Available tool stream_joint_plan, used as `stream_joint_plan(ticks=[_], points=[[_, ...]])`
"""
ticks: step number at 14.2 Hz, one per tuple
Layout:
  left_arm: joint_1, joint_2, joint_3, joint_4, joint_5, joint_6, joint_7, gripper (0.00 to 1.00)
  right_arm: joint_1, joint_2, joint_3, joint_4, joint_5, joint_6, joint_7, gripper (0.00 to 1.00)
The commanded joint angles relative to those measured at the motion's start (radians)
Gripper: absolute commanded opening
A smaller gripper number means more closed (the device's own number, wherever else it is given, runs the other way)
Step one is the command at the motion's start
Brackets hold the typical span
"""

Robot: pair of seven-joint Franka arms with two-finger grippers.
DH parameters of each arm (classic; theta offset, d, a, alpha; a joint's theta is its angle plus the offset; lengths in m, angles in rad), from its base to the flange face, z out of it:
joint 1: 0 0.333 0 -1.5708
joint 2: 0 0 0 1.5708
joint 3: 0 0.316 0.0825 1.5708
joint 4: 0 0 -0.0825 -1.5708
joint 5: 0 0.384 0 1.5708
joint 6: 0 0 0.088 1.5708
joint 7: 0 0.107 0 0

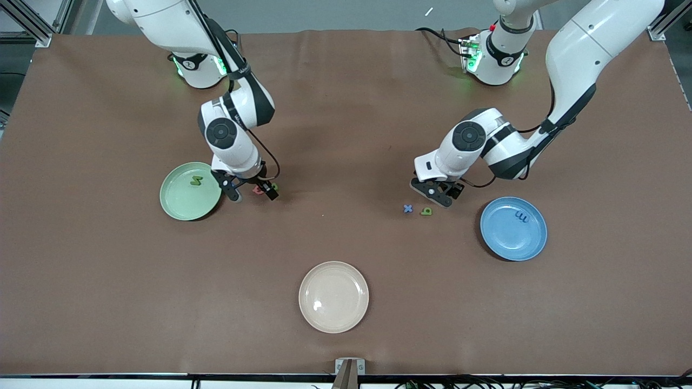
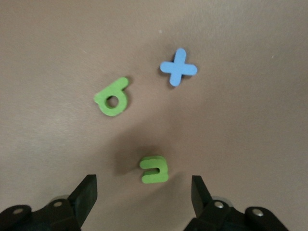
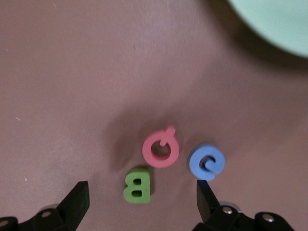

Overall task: Sort upper and lower case letters into plates
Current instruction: 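Grasp the green u with the left gripper while the right grasps B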

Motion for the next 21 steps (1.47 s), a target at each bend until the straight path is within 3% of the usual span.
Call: stream_joint_plan(ticks=[1,6,9,11,13,14,17,21], points=[[-0.047,0.019,0.016,0.005,0.056,0.006,-0.098,0.85,0.018,0.035,-0.01,0.01,0.003,0.036,0.054,0.93],[-0.035,0.062,0.019,0.007,0.123,0.021,-0.14,0.83,0.038,0.053,-0.01,0.01,0.003,0.057,0.082,0.8],[-0.035,0.062,0.034,0.008,0.124,0.023,-0.14,0.72,0.041,0.056,-0.01,0.01,0.005,0.056,0.083,0.63],[-0.038,0.062,0.043,0.008,0.124,0.04,-0.14,0.63,0.041,0.056,-0.01,0.01,0.005,0.056,0.086,0.41],[-0.035,0.062,0.043,0.008,0.124,0.04,-0.142,0.53,0.047,0.056,-0.01,0.01,0.003,0.053,0.088,0.07],[-0.035,0.062,0.043,0.008,0.124,0.04,-0.142,0.47,0.049,0.056,-0.011,0.01,0.002,0.048,0.082,0.01],[-0.036,0.06,0.043,0.008,0.124,0.041,-0.157,0.37,0.032,0.039,-0.014,0.018,-0.009,0.027,0.043,0.0],[-0.036,0.06,0.043,0.008,0.124,0.041,-0.158,0.26,-0.032,-0.077,-0.022,0.063,-0.009,-0.238,-0.134,0.0]])
